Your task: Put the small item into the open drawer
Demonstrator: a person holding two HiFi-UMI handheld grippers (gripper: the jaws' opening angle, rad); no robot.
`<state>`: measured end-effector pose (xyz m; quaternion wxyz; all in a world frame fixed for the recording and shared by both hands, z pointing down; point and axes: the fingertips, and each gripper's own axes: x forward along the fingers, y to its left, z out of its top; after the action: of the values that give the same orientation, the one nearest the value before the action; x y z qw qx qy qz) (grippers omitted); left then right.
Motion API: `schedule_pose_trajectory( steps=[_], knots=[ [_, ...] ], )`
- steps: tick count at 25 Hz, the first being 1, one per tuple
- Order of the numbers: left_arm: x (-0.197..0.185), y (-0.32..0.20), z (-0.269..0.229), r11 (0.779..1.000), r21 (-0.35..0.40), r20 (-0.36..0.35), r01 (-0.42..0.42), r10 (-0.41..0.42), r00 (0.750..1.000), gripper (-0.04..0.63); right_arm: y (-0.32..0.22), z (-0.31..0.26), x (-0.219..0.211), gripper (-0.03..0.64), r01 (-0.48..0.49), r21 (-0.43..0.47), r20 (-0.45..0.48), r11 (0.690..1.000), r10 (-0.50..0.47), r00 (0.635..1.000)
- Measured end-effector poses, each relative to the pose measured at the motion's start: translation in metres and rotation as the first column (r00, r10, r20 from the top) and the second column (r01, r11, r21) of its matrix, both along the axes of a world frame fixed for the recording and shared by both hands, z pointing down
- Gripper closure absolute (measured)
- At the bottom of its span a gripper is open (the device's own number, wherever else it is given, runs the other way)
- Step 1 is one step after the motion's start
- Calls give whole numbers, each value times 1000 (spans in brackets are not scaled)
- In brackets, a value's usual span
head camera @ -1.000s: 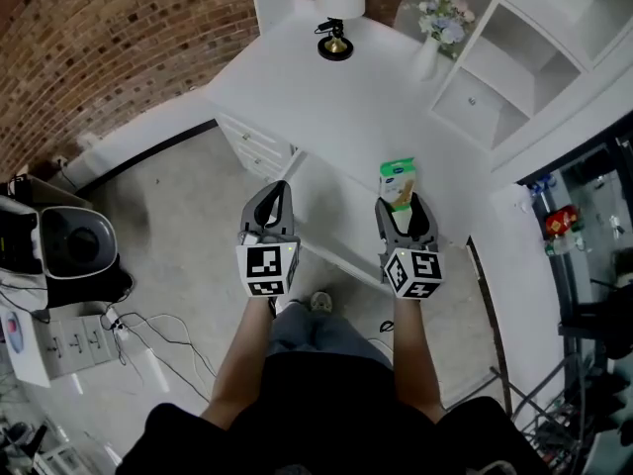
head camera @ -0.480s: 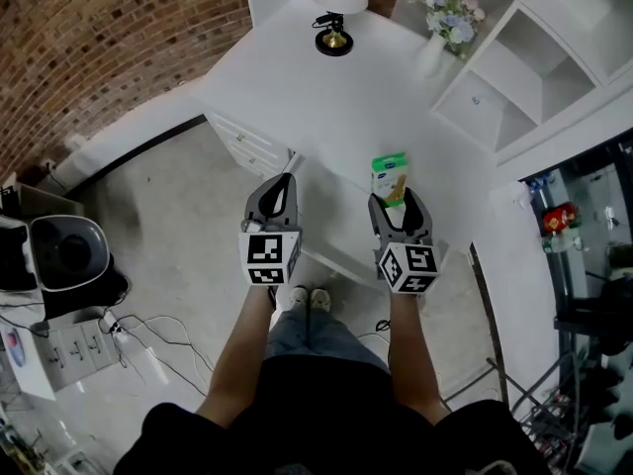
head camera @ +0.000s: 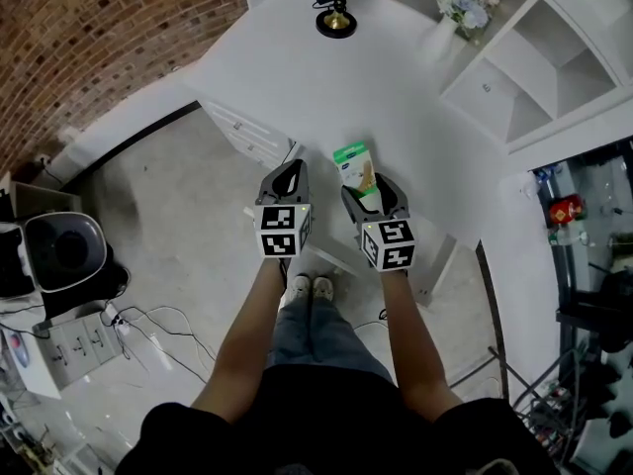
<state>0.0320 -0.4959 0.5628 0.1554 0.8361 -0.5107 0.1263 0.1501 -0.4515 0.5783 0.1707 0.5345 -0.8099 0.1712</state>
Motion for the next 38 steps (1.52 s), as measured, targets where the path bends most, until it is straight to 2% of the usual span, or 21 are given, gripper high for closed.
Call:
schedule_pose_trajectory(
  steps=[5, 10, 14, 25, 32, 38],
  knots=[
    [-3, 3, 40, 994, -112, 41, -8, 13, 999, 574, 1, 45, -29, 308, 93, -127, -24, 988, -97, 995],
    [-11, 9, 75, 974, -224, 47, 41, -31, 998, 574, 11, 91, -41, 308, 122, -249, -31, 961, -134, 991],
    [-16, 12, 92, 959, -277, 44, 64, -54, 998, 574, 14, 130, -48, 308, 137, -339, -55, 931, -165, 985],
    [-12, 18, 110, 944, -324, 30, 69, -63, 998, 574, 12, 205, -43, 308, 97, -500, -149, 861, -196, 969],
    [-17, 21, 113, 943, -324, 31, 74, -68, 997, 574, 14, 226, -42, 307, 72, -545, -179, 835, -200, 963],
    [-22, 23, 118, 940, -332, 30, 82, -76, 997, 574, 15, 222, -45, 307, 77, -566, -153, 821, -196, 968]
  ],
)
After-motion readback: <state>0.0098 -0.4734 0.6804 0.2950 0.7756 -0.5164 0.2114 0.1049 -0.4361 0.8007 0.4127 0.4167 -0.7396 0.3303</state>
